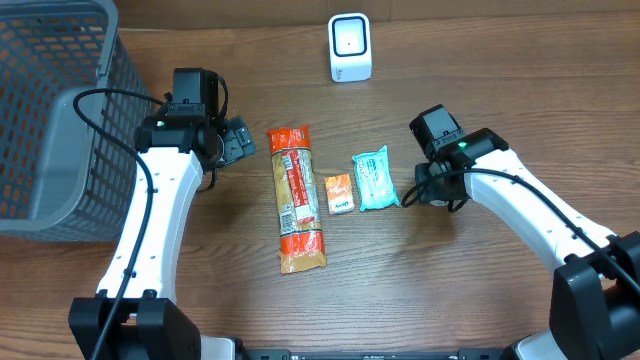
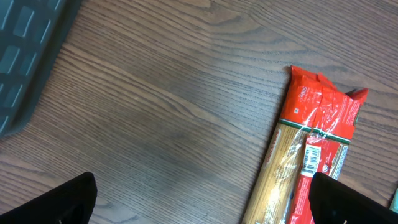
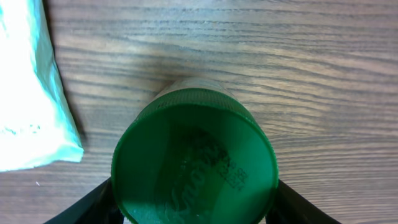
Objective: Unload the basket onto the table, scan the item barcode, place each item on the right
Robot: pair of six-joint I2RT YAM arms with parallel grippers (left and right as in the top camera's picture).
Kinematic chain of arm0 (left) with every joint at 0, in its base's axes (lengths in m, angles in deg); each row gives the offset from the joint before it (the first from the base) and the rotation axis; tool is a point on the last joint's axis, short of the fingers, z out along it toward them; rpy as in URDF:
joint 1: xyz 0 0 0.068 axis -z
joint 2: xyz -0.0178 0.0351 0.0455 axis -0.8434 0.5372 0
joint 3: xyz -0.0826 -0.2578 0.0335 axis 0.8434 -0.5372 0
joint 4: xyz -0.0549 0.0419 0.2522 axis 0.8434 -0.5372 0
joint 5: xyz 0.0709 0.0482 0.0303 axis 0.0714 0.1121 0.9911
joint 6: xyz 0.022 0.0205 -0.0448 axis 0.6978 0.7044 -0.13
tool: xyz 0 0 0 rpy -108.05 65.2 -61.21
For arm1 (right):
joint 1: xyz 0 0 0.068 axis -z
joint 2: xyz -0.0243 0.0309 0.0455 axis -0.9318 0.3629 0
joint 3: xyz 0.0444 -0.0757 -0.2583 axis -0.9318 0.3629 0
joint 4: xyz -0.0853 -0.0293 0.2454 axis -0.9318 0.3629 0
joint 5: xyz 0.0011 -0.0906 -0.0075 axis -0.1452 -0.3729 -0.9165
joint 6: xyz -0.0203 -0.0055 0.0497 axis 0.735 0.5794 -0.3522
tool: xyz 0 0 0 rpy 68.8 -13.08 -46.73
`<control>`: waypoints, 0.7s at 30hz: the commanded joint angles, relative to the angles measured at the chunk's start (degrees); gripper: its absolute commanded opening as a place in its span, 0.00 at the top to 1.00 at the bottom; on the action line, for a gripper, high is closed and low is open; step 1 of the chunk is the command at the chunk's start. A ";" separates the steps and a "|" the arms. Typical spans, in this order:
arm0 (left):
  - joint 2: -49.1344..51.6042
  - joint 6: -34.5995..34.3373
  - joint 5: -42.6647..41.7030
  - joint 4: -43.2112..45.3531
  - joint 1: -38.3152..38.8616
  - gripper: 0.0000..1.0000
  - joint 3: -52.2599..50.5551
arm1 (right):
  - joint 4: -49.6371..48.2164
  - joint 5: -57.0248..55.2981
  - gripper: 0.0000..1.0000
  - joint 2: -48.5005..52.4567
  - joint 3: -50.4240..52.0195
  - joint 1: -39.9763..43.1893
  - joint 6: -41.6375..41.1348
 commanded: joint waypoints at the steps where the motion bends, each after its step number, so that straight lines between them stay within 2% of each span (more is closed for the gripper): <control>1: 0.28 0.81 0.74 0.04 -0.02 0.00 0.11 | 0.94 0.85 0.43 0.57 0.50 0.09 4.85; 2: 0.28 0.81 0.74 0.04 -0.02 0.00 0.11 | 0.85 2.12 0.40 0.57 0.50 0.09 4.85; 4: 0.28 0.81 0.74 0.04 -0.02 0.00 0.11 | 0.57 6.91 0.22 0.57 0.50 0.09 4.83; 6: 0.28 0.81 0.74 0.04 -0.02 0.00 0.11 | 0.39 7.43 0.15 0.57 0.50 0.09 4.24; 7: 0.28 0.81 0.74 0.04 -0.02 0.00 0.11 | 0.13 7.39 0.07 0.57 0.50 0.09 4.20; 10: 0.28 0.81 0.74 0.04 -0.02 0.00 0.11 | -1.09 6.82 0.01 0.57 0.50 0.15 3.58; 18: 0.28 0.81 0.74 0.04 -0.02 0.00 0.11 | -2.89 0.50 0.00 0.57 0.50 0.13 -9.20; 19: 0.28 0.81 0.74 0.04 -0.02 0.00 0.11 | -2.82 0.52 0.04 0.57 0.50 0.13 -10.49; 21: 0.28 0.81 0.74 0.04 -0.02 0.00 0.11 | -2.69 0.90 0.19 0.57 0.50 0.13 -11.41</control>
